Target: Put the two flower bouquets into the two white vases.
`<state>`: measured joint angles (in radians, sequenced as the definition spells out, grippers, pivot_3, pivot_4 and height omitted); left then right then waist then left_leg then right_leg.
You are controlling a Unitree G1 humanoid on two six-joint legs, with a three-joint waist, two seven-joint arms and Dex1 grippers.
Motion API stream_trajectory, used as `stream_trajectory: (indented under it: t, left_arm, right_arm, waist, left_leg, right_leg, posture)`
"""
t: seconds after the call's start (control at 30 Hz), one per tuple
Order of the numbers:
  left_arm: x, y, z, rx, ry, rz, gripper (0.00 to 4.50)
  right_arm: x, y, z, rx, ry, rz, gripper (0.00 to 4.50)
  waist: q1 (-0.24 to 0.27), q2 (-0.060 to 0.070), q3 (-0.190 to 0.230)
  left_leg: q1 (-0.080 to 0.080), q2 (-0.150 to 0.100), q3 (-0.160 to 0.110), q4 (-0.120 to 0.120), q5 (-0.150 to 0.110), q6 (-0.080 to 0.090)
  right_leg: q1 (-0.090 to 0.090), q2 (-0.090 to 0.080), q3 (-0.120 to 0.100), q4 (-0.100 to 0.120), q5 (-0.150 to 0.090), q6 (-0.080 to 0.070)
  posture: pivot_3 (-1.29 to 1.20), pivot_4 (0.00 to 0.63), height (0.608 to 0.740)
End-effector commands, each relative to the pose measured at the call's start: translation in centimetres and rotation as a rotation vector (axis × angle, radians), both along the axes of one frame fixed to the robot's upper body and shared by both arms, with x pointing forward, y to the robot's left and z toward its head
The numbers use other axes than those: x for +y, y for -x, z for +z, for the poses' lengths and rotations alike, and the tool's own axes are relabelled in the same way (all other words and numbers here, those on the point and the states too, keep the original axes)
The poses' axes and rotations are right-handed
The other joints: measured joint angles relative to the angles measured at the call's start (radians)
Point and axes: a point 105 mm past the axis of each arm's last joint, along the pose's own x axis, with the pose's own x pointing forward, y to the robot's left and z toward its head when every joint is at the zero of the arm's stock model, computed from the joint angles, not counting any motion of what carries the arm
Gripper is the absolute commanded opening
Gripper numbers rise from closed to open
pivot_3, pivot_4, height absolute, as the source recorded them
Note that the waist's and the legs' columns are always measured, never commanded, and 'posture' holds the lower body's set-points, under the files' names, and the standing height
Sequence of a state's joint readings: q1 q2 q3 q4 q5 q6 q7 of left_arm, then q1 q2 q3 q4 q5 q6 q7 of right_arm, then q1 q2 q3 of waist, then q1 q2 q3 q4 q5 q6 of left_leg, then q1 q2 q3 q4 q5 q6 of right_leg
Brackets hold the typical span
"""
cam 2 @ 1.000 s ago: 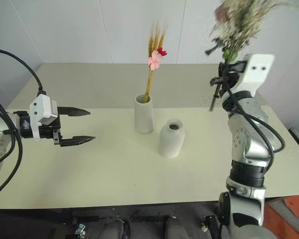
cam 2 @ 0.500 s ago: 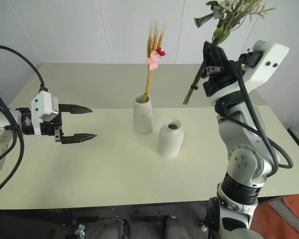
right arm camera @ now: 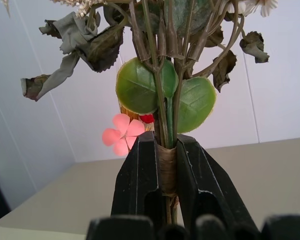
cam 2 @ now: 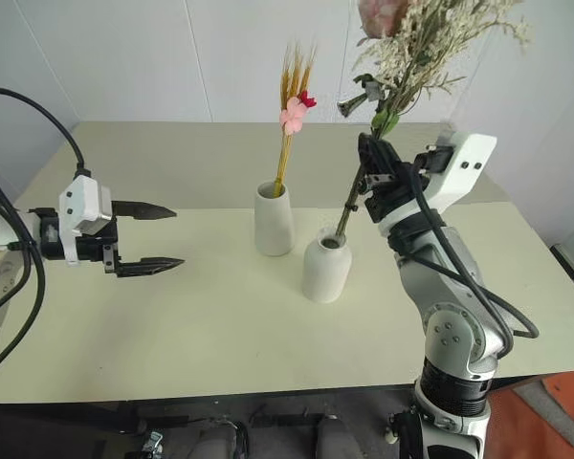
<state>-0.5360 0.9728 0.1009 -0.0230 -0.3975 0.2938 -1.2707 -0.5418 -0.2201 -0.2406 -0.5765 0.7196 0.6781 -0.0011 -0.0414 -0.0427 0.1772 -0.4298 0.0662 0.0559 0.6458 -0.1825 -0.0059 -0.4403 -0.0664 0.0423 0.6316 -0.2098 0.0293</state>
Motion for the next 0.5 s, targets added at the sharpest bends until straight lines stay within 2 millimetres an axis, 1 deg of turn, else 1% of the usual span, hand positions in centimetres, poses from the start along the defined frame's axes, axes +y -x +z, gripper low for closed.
stream_trajectory:
  t: [0.03,0.17,0.33,0.4,0.43,0.5]
  left_arm:
    - [0.4,0.4,1.3,-0.051,-0.008,0.002,4.50]
    - [0.4,0.5,1.3,-0.053,-0.007,0.002,4.50]
    - [0.4,0.5,1.4,-0.055,-0.008,0.002,4.50]
    - [0.3,0.5,1.6,-0.058,-0.003,-0.002,4.50]
    - [0.3,0.5,1.6,-0.059,-0.003,-0.003,4.50]
    - [0.3,0.4,1.6,-0.059,-0.003,-0.004,4.50]
  right_arm:
    - [0.1,0.9,1.2,-0.075,-0.013,-0.003,0.21]
    - [0.9,1.0,0.5,-0.069,-0.007,0.011,0.21]
    - [1.0,0.7,-0.9,-0.063,0.028,0.008,0.21]
    - [0.9,0.8,-1.6,-0.061,0.035,0.016,0.93]
    - [0.8,0.9,-1.9,-0.060,0.037,0.019,1.19]
    - [1.0,1.4,-2.0,-0.074,0.029,0.055,1.86]
  waist:
    - [0.000,0.000,0.000]
    - [0.000,0.000,0.000]
    - [0.000,0.000,0.000]
    - [0.001,0.000,0.000]
    - [0.001,0.000,0.000]
    - [0.001,0.000,0.000]
  left_leg:
    - [0.000,0.000,0.000,0.000,0.000,0.000]
    - [0.000,0.000,0.000,0.000,0.000,0.000]
    - [0.000,0.000,0.000,0.000,0.000,0.000]
    - [0.000,0.000,0.000,0.000,0.000,0.000]
    - [0.000,0.000,0.000,0.000,0.000,0.000]
    - [0.000,0.001,0.000,0.000,0.000,0.000]
  right_leg:
    - [0.000,0.000,0.000,0.000,0.000,0.000]
    - [0.000,0.000,0.000,0.000,0.000,0.000]
    - [0.000,0.000,0.000,0.000,0.000,0.000]
    - [0.000,0.000,0.000,0.000,0.000,0.000]
    - [0.000,0.000,0.000,0.000,0.000,0.000]
    - [0.000,0.001,0.000,0.000,0.000,0.000]
  posture:
    - [0.00,0.150,0.740]
    - [0.00,0.150,0.740]
    - [0.00,0.150,0.740]
    - [0.00,0.150,0.740]
    - [0.00,0.150,0.740]
    - [0.00,0.150,0.740]
